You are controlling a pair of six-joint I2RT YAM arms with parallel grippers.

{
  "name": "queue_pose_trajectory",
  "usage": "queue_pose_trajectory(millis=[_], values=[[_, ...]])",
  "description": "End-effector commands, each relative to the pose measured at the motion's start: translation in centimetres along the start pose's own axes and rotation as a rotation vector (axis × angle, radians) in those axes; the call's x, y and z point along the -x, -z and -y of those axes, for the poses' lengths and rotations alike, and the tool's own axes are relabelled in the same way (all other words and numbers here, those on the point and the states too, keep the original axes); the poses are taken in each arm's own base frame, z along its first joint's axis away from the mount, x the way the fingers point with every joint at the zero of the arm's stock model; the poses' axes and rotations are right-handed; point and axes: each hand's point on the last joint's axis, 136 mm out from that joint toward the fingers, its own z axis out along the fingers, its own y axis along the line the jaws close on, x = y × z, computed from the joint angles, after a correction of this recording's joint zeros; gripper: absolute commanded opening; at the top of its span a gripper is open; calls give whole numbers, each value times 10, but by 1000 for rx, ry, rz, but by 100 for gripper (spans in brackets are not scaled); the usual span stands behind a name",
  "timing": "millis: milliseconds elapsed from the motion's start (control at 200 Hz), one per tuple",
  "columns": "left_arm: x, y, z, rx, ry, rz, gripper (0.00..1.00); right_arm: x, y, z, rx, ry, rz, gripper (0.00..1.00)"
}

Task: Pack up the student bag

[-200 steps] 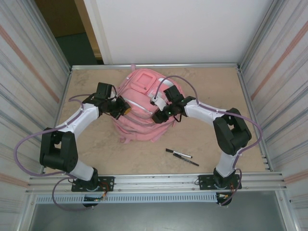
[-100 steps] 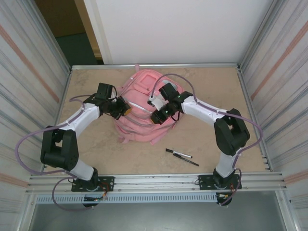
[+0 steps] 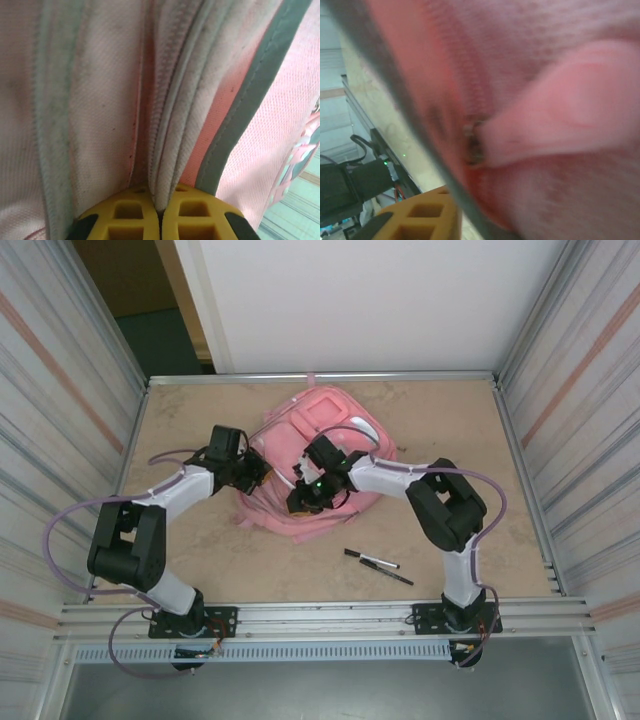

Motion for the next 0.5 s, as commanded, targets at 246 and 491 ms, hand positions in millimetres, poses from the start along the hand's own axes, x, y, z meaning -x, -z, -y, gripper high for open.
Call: queue_pose_trajectory(millis=[246,491], values=[[-34,11,2,-38,-132,-128,28,8,47,-13,-42,161,248,47],[-49,39,4,-60,-443,-121,43,-2,89,24,-219,-60,360,59]])
